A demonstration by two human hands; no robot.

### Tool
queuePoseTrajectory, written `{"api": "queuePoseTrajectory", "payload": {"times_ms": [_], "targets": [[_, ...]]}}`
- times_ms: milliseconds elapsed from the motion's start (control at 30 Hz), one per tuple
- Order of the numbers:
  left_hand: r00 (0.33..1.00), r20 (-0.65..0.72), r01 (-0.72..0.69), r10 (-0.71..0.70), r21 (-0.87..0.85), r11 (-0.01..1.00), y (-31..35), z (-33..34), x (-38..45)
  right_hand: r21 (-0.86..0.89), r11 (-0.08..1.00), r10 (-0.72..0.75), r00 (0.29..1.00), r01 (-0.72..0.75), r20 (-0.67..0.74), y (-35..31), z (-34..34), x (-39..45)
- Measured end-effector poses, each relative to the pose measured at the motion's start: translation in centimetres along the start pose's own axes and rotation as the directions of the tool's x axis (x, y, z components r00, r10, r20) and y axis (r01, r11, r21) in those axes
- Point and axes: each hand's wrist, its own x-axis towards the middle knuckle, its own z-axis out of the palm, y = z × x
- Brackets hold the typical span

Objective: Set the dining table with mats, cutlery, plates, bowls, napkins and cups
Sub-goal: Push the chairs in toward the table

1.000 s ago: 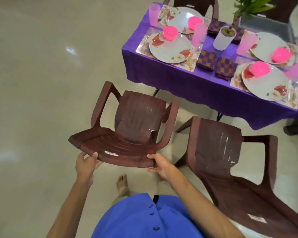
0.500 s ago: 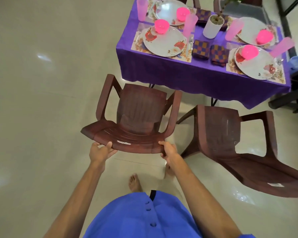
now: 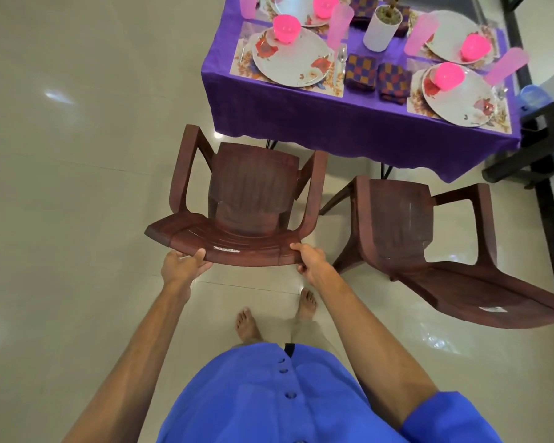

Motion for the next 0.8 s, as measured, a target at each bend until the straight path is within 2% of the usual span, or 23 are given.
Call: {"api": "queuePoseTrajectory", "payload": {"times_ms": [167, 300, 367, 467, 600, 633, 700, 800], "targets": [[1.000, -0.011, -0.008, 0.009, 0.063, 0.998, -0.1, 0.1, -0.9, -0.021, 1.000, -0.015, 1.000, 0.015, 0.022, 0.4, -0.5, -0.3], [0.999, -0.040, 0.030, -0.020, 0.268, 0.963, 0.7, 0.1, -1.3, -0.184, 0.978, -0.081, 0.990, 0.101, 0.115, -0.5, -3.6, -1.4], [0.997, 0.005, 0.066, -0.073, 0.380, 0.923, 0.8, 1.0, -2.4, -0.233, 0.958, -0.150, 0.984, 0.169, 0.097, -1.3, -7.4, -1.5], [0.979, 0.091, 0.122, -0.183, 0.461, 0.879, -0.8, 4.0, -5.9, -0.239, 0.948, -0.204, 0.978, 0.211, 0.052, -2.8, -14.3, -1.3], [0.970, 0.180, 0.069, -0.165, 0.449, 0.891, -5.8, 11.6, -11.5, -0.249, 0.930, -0.289, 0.956, 0.270, -0.045, -3.9, -25.7, 1.1], [0.954, 0.231, 0.066, -0.190, 0.458, 0.887, -7.0, 14.1, -13.1, -0.262, 0.919, -0.324, 0.943, 0.294, -0.077, -4.0, -28.8, 1.9], [0.896, 0.364, 0.034, -0.255, 0.516, 0.856, -9.4, 19.6, -16.4, -0.410, 0.854, -0.408, 0.901, 0.320, -0.147, -4.4, -34.4, 3.2], [0.786, 0.533, -0.051, -0.315, 0.563, 0.825, -13.1, 28.8, -21.0, -0.707, 0.656, -0.524, 0.833, 0.264, -0.175, -5.0, -43.1, 5.5]]}}
